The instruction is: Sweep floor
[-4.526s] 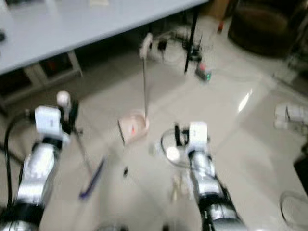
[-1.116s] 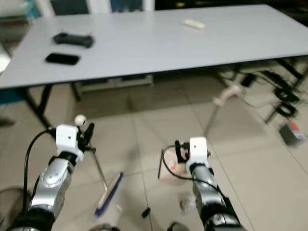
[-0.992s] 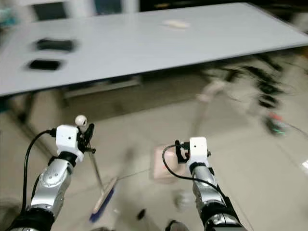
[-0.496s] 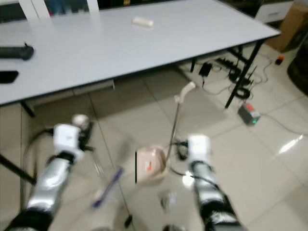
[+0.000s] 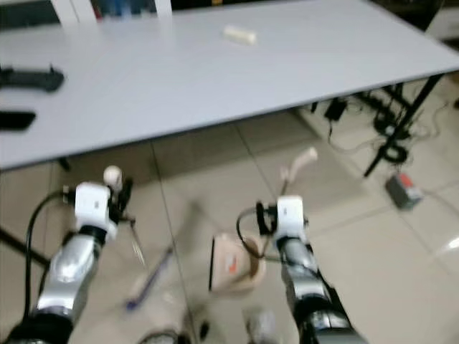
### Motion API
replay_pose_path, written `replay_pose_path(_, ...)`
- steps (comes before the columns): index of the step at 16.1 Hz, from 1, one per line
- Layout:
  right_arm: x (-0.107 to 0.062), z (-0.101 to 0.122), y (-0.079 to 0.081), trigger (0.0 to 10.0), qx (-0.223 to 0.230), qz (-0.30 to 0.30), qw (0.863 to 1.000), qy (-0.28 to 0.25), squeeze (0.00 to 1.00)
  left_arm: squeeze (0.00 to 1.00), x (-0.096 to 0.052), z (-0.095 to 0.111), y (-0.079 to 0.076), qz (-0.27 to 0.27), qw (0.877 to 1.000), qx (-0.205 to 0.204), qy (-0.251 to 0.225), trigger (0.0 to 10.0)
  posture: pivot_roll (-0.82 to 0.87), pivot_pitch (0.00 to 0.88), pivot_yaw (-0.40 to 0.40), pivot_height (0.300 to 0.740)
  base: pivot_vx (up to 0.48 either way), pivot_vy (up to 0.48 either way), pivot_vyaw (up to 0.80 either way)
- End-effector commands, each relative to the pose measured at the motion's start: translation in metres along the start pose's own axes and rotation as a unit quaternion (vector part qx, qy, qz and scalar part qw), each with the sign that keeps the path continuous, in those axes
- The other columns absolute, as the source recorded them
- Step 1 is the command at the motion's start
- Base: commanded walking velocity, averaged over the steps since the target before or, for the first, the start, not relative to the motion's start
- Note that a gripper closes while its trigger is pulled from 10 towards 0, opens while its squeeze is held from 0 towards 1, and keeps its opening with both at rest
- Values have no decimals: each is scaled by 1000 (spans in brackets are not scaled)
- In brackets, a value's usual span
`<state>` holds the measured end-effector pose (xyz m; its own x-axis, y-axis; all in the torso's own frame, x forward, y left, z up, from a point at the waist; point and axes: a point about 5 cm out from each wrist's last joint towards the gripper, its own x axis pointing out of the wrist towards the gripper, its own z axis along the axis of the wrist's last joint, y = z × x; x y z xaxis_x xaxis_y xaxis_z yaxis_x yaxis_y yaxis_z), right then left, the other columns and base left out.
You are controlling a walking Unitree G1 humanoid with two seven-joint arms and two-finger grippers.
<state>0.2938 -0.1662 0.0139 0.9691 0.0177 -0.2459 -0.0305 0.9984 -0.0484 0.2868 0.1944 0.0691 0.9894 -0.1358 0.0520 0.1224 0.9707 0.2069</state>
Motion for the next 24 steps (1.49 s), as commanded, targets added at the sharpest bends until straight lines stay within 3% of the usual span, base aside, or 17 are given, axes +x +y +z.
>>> replay_pose_path(1, -7, -9, -20, 10000, -8, -37, 999, 15, 0, 0, 2, 0, -7, -14, 1000, -1, 1, 10000, 64, 89, 27, 740, 394, 0, 0)
replay_pose_path(5, -10, -11, -31, 10000, -15, -69, 997, 17, 0, 0, 4, 0, -18, -43, 999, -19, 3, 10000, 53, 81, 32, 740, 182, 0, 0)
replay_pose_path(9, -13, -11, -40, 10000, -10, -87, 996, 8, 0, 0, 4, 1, -18, -44, 999, -23, 7, 10000, 53, 81, 31, 740, 0, 0, 0)
replay_pose_path(12, -10, -3, -43, 10000, -16, -79, 997, -10, 0, 0, 10, 14, -11, -54, 998, -33, -9, 10000, 55, 94, 23, 740, 0, 0, 0)
replay_pose_path(15, -8, 1, -44, 10000, -15, -68, 997, -13, 0, 0, 13, 23, 9, -52, 999, -17, -7, 10000, 65, 118, 5, 740, 0, 0, 0)
replay_pose_path(16, -6, 3, -44, 10000, -15, -60, 998, -15, 910, 0, 17, 31, 20, -46, 999, -18, -7, 10000, 72, 130, 1, 740, 0, 0, 0)
replay_pose_path(17, -1, 9, -41, 10000, -32, -44, 998, -18, 1000, 0, 23, 41, 33, -46, 999, -25, -13, 10000, 82, 145, -4, 740, 0, 0, 0)
replay_pose_path(19, 6, 19, -41, 10000, -73, -38, 996, -22, 1000, 0, 21, 38, 29, -76, 997, -23, -1, 10000, 79, 151, -4, 740, 0, 0, 0)
replay_pose_path(24, 19, 42, -47, 10000, -73, -38, 996, -33, 1000, 0, 9, 30, 21, -111, 993, -31, 30, 10000, 91, 203, -21, 740, 0, 0, 0)
